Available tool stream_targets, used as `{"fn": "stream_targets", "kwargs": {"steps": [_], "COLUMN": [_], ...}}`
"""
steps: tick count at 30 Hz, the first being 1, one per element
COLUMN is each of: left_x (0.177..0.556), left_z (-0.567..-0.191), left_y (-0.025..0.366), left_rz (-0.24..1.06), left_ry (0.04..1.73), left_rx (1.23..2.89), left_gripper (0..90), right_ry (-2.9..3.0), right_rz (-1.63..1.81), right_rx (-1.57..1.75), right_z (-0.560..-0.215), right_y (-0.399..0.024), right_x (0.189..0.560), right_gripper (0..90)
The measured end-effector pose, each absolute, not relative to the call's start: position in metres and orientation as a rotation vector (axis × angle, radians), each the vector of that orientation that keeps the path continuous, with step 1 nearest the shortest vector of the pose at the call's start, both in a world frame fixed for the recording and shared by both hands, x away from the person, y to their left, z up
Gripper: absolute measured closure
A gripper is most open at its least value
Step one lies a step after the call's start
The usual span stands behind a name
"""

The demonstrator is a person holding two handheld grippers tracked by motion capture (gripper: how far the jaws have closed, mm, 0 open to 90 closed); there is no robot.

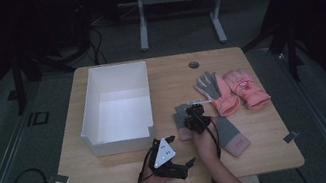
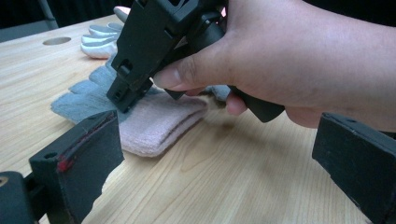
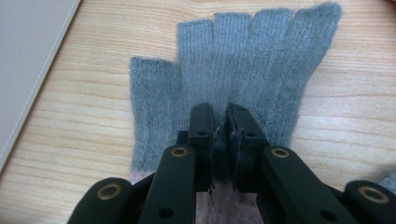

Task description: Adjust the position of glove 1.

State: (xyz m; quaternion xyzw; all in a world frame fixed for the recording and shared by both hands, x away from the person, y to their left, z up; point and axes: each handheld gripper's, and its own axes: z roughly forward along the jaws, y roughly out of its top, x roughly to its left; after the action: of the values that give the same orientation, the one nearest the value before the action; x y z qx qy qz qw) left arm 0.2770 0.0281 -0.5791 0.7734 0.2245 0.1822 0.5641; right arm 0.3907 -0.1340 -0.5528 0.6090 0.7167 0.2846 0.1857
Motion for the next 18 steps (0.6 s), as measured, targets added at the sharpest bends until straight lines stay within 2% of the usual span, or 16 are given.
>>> {"fn": "stream_targets", "kwargs": {"steps": [3, 8, 9, 10, 12, 18], "left_x": [0.277, 0.277, 0.277, 0.277, 0.277, 0.277], "left_z": [-0.579, -0.579, -0.579, -0.579, -0.579, -0.579], "left_y": [0.029, 0.029, 0.029, 0.029, 0.028, 0.028], "left_rz": [0.428, 0.428, 0.428, 0.424, 0.423, 0.427], "left_ry": [0.526, 0.526, 0.526, 0.527, 0.528, 0.525], "left_rx": [1.816, 1.813, 1.813, 1.814, 1.815, 1.821], "left_gripper": [1.2, 1.3, 1.2, 1.2, 1.3, 1.2], "right_ry": [2.015, 2.005, 2.005, 2.017, 2.041, 2.107], "right_rz": [0.802, 0.866, 0.866, 0.89, 0.913, 0.913], "right_rx": [1.697, 1.707, 1.707, 1.671, 1.646, 1.541], "right_z": [-0.554, -0.546, -0.546, -0.541, -0.534, -0.519], "right_y": [-0.133, -0.139, -0.139, -0.143, -0.148, -0.171], "right_x": [0.389, 0.393, 0.393, 0.395, 0.396, 0.402], "right_gripper": [77.6, 64.8, 64.8, 58.1, 54.2, 54.8]}}
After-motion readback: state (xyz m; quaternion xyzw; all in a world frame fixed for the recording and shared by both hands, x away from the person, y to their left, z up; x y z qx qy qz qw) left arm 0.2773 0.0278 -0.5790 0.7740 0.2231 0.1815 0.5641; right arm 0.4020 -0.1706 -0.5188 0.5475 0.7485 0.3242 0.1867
